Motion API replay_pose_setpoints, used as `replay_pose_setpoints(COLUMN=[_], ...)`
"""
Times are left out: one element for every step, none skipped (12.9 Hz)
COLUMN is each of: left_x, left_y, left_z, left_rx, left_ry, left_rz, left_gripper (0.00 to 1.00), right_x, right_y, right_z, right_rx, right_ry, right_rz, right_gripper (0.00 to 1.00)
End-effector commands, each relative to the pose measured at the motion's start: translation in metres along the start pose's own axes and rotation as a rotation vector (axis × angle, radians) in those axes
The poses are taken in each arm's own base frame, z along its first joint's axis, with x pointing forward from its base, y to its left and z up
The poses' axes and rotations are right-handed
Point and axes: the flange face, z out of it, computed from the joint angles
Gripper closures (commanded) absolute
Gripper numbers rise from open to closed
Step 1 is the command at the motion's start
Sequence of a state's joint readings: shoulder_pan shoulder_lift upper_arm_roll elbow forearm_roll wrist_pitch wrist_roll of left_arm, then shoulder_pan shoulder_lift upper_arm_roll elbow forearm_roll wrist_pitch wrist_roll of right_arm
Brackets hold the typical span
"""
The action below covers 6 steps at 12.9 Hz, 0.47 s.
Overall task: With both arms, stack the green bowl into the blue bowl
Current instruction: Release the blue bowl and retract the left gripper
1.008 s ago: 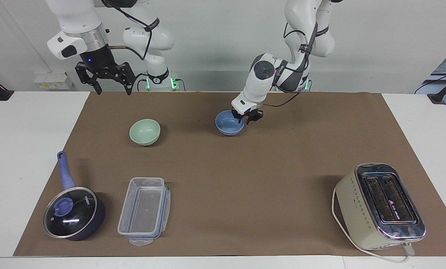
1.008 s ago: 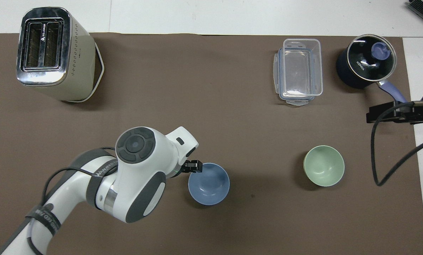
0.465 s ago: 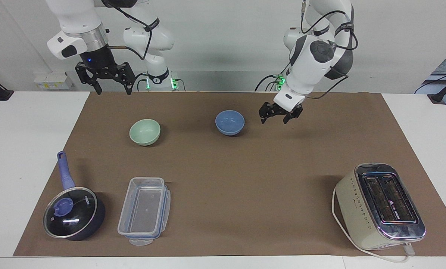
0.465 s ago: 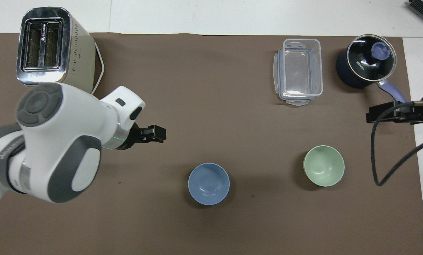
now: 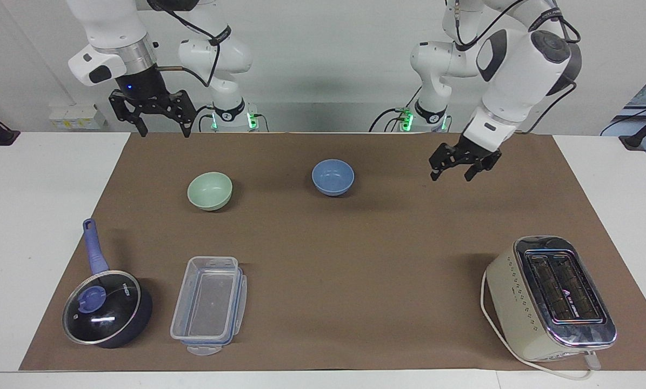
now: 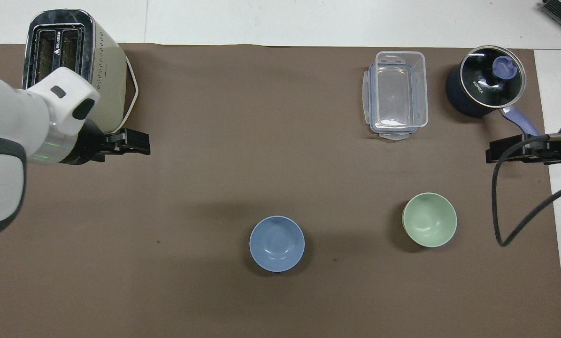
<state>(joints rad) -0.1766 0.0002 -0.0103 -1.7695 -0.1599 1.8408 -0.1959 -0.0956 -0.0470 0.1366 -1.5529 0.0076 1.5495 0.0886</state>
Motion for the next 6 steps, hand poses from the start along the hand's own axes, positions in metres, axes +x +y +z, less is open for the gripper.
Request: replay_pose_setpoints(left_x=[0.009,0.011,0.010,0.009,0.007,0.006], left_y=[-0.030,-0.038,-0.041,-0.042,-0.043,-0.046], left_z=[-0.019,-0.024,-0.033,-0.043,-0.053,-0.060], left_rx=[0.047,0.079,0.122,0.155,0.165,0.167], left_ry=[-0.013,-0.011,-0.008,-0.017,-0.029,-0.043], left_rz=[0.050,0.064,0.080,0.086,0.086,0.086], left_gripper=[0.00,0.00,0.00,0.00,0.00,0.00], right_x=[-0.007,-0.007,-0.007,-0.007,-0.007,-0.007], right_y=[0.004,0.004,0.004,0.004,0.005,0.004], right_z=[-0.001,-0.001,-0.001,-0.001,-0.001,-0.001], right_rx=[0.001,0.001,0.001,0.001,0.001,0.001], right_ry=[-0.004,-0.004,-0.004,-0.004,-0.004,-0.004], right_rz=[-0.014,-0.014,-0.014,-0.014,-0.012,-0.014], right_gripper=[0.00,0.00,0.00,0.00,0.00,0.00])
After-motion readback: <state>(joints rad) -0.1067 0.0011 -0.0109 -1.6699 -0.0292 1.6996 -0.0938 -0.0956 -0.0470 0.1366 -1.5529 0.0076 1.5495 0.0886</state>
